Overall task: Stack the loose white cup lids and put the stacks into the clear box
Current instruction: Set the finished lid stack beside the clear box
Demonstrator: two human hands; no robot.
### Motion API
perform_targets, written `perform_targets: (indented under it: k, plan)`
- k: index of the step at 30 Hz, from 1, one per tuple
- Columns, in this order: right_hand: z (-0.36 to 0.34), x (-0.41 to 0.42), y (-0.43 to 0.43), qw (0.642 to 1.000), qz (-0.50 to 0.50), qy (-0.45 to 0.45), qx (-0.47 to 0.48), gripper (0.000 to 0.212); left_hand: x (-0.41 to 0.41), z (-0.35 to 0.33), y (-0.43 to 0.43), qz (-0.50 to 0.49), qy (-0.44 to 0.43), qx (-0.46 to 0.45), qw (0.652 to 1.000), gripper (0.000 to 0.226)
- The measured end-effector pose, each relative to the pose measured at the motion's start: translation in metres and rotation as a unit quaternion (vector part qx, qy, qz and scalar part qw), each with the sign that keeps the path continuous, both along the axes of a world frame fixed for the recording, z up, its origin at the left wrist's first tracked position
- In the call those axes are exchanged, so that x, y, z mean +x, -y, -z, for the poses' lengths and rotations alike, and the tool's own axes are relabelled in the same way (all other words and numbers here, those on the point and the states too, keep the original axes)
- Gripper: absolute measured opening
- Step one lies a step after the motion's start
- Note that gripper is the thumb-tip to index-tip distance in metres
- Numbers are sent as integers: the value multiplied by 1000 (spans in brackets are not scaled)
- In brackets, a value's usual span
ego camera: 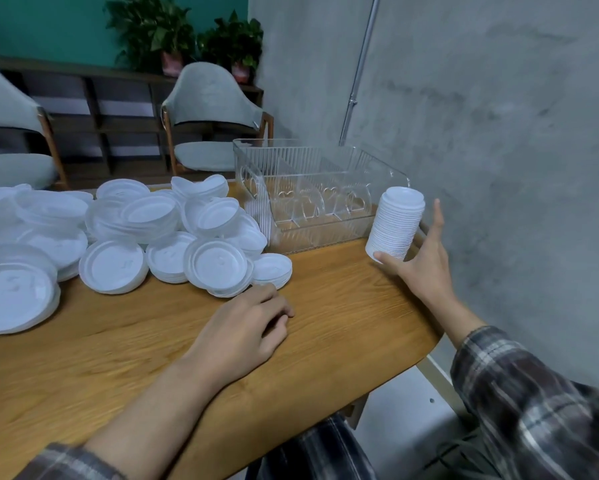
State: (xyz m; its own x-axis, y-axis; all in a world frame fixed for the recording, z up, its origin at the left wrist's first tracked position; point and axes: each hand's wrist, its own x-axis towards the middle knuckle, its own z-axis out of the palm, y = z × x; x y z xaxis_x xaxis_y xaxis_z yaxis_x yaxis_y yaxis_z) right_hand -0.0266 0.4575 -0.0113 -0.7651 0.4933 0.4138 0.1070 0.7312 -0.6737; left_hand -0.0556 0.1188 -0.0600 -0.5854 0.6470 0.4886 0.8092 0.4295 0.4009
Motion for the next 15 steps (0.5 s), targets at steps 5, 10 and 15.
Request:
perform_targets:
  k: [5, 10, 15]
  plan:
    - [15, 25, 13, 1000, -11, -9, 15, 127, 9, -6, 6, 8, -44, 3, 999, 14]
    - [22, 46, 40, 999, -43, -20, 15, 101, 13, -10, 14, -18, -77, 15, 997, 9]
    - [22, 48, 75, 994, -109, -2, 12, 91, 15, -12, 26, -59, -102, 41, 992, 12]
